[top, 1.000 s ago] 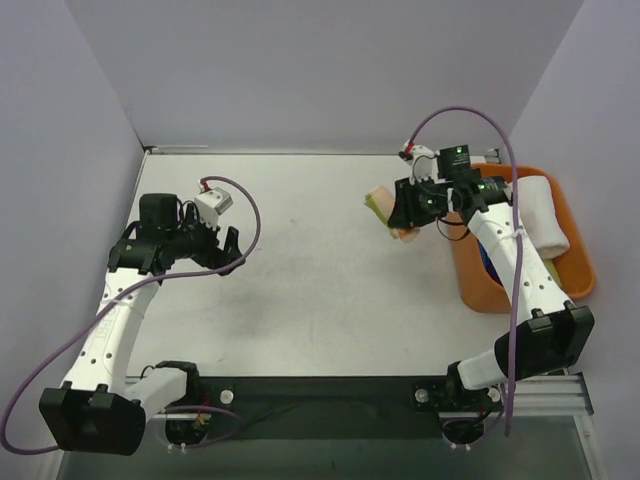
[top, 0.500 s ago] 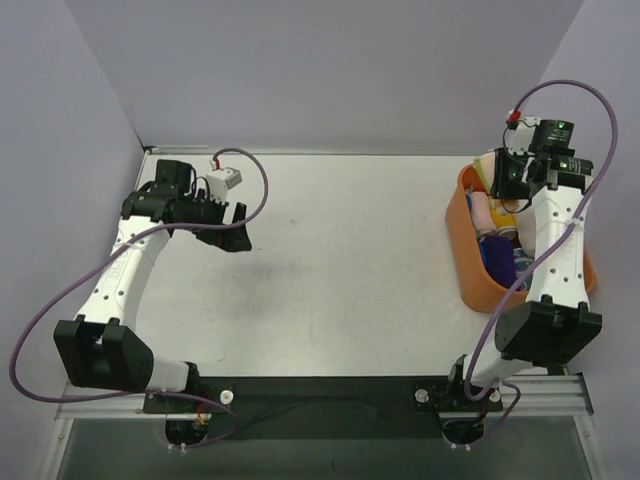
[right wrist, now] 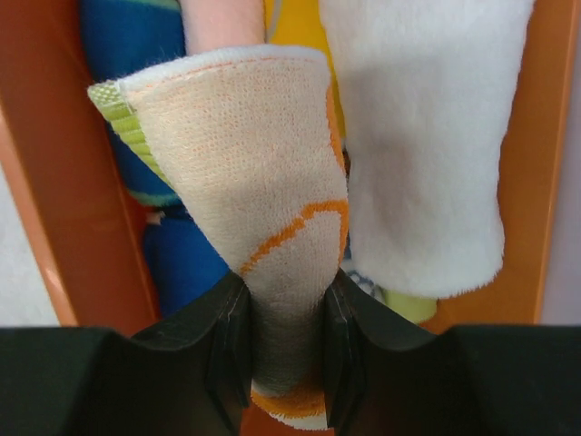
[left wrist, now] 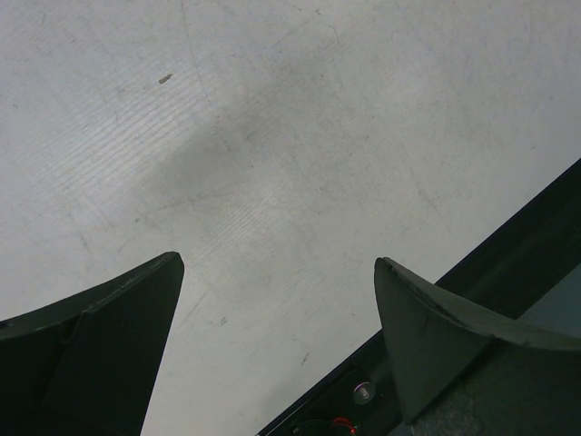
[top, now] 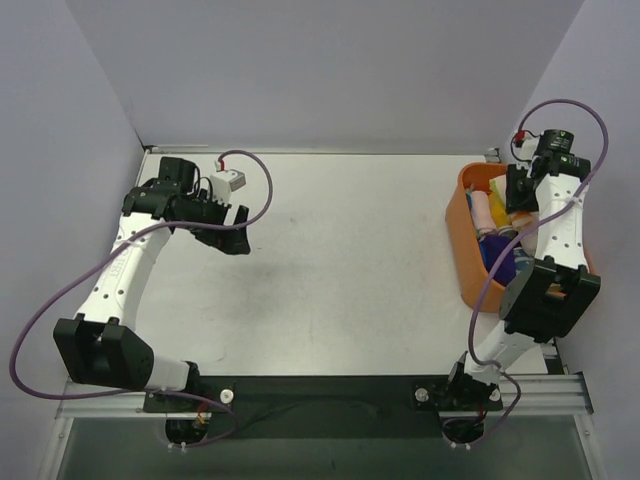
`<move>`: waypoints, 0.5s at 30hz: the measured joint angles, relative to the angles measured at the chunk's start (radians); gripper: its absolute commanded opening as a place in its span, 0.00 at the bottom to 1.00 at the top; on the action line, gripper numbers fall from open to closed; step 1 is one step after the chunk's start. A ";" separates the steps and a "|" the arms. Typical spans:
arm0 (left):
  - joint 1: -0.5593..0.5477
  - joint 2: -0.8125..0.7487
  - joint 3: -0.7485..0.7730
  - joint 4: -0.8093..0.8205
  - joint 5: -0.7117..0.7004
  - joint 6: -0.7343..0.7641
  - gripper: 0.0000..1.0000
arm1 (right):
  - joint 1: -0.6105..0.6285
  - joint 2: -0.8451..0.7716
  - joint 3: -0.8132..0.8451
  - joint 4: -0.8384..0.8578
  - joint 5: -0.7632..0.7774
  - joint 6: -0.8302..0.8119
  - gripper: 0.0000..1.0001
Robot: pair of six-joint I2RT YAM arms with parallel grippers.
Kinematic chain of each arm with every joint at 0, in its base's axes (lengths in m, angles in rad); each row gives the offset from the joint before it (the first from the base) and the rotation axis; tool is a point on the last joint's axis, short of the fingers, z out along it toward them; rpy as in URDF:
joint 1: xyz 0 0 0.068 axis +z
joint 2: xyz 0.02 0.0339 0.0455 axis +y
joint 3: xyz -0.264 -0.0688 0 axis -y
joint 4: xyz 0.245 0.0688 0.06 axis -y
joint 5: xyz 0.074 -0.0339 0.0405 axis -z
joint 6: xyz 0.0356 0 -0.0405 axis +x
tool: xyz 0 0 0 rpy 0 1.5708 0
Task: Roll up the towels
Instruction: Place the rolled towel into the container
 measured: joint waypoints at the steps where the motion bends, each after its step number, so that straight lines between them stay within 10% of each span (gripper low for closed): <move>1: -0.004 0.000 -0.003 -0.001 -0.004 0.003 0.97 | -0.008 -0.010 -0.021 0.000 0.005 -0.010 0.00; 15: -0.077 -0.002 -0.065 -0.007 -0.024 0.021 0.97 | -0.217 -0.199 -0.211 -0.092 0.058 -0.175 0.00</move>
